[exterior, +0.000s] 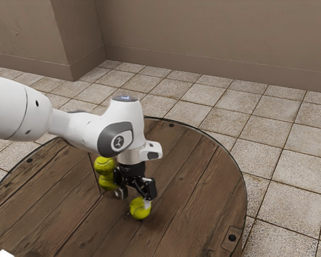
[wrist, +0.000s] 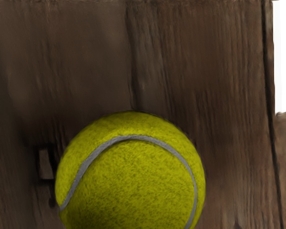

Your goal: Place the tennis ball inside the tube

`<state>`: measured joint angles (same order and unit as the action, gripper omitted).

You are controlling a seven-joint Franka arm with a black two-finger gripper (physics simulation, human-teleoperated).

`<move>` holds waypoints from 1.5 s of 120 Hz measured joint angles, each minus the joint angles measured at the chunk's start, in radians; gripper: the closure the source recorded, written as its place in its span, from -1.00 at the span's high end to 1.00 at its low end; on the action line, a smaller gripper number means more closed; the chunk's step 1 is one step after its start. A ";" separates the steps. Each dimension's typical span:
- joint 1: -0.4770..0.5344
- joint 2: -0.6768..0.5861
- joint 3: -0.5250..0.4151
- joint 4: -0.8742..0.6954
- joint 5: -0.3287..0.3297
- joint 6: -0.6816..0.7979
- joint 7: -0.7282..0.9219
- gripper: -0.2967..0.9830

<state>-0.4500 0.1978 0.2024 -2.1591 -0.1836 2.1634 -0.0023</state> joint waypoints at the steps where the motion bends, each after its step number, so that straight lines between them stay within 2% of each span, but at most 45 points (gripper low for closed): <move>1: 0.000 0.002 0.000 0.001 -0.001 0.002 0.001 0.54; 46: 0.019 0.061 0.000 0.004 -0.047 0.048 0.042 0.54; 94: 0.010 0.103 0.012 0.008 -0.062 0.084 0.075 0.54; 129: 0.011 0.103 0.011 0.005 -0.055 0.093 0.089 0.16; 148: 0.011 0.102 0.008 0.005 -0.054 0.094 0.092 0.12; 163: -0.011 0.023 0.002 0.003 -0.048 0.070 0.084 0.04; 180: -0.034 -0.117 0.003 0.063 0.049 -0.023 0.052 0.00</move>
<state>-0.4837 0.0813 0.2055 -2.0963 -0.1345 2.1400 0.0492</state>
